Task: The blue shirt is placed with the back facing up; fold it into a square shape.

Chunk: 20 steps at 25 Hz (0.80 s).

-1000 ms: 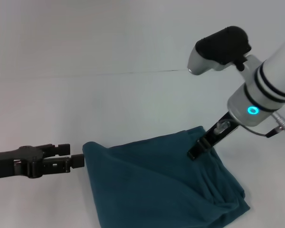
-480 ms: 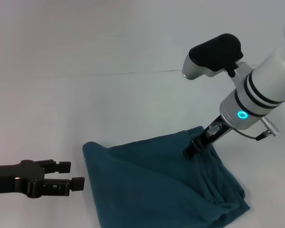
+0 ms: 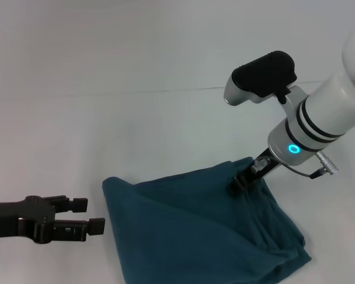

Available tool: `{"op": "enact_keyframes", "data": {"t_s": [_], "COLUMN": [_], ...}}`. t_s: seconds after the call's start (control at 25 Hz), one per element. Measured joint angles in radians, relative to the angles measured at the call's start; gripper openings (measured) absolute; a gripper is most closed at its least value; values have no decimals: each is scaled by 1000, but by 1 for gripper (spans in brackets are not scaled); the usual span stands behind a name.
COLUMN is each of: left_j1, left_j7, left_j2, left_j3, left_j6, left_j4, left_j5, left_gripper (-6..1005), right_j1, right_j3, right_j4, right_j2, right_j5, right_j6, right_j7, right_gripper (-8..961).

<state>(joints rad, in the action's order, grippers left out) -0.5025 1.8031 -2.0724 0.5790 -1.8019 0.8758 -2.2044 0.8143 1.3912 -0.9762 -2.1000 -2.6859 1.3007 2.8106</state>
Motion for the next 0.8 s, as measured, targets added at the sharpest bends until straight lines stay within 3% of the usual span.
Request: {"op": "enact_keyframes", "data": {"t_s": [0.08, 0.64, 0.8], "left_j1": [-1, -6, -5], "left_j7": [0, -2, -3], "left_j2": [0, 0, -2], "left_j3": [0, 3, 8], "left_j6": [1, 1, 1], "left_j4": [0, 0, 0], "left_j5": [0, 0, 0], "left_gripper": [936, 934, 932], "right_j1": [-2, -36, -71], "right_j3": [6, -49, -81], "right_j4": [3, -12, -26], "right_j2": [0, 5, 6], "right_j5": [17, 43, 99], "right_j6": [-13, -31, -46], "right_j7": [-8, -17, -26], "right_gripper": [519, 107, 89]}}
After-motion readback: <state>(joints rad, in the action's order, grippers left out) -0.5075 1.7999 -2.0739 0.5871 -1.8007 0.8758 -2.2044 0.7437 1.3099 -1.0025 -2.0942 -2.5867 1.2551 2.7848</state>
